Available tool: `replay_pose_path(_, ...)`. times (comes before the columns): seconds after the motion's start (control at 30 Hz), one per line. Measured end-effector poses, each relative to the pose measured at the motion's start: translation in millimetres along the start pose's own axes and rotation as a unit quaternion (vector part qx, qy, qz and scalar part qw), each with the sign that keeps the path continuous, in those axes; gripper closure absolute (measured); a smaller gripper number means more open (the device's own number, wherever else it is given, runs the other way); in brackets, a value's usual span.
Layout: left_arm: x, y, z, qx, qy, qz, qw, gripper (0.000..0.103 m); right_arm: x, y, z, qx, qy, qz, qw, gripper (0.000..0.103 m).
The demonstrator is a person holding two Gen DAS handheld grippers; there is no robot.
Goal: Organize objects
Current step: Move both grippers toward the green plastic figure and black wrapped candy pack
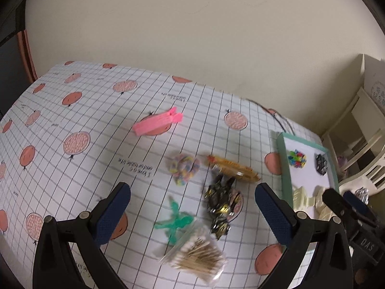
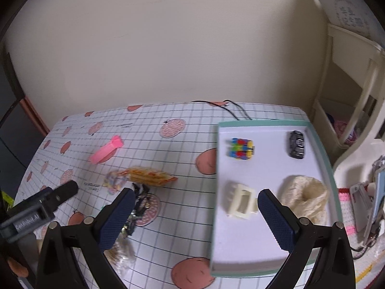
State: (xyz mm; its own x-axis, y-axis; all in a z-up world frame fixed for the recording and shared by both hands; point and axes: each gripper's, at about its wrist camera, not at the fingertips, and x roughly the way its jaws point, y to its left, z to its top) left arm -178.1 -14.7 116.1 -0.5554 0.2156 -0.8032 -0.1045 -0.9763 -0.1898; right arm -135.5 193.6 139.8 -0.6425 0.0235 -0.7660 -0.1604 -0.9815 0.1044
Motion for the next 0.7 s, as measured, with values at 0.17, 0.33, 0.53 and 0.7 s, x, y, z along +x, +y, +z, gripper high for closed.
replay_pose_path(0.17,7,9,-15,0.004,0.025,0.011,0.9996,0.000,18,14,-9,-0.008,0.023,0.003,1.000,0.000)
replay_pose_path(0.33,26,16,-25,0.006,0.058,0.031,0.9978,0.000,25,19,-13,-0.006,0.033,0.015,0.999,0.000)
replay_pose_path(0.53,43,26,-33,-0.008,0.076,0.037,0.9964,0.000,38,27,-19,-0.009,0.048,0.021,0.999,0.000)
replay_pose_path(0.7,49,33,-38,-0.015,0.066,0.046,0.9966,0.000,48,36,-22,-0.012,0.051,0.029,0.998,0.000)
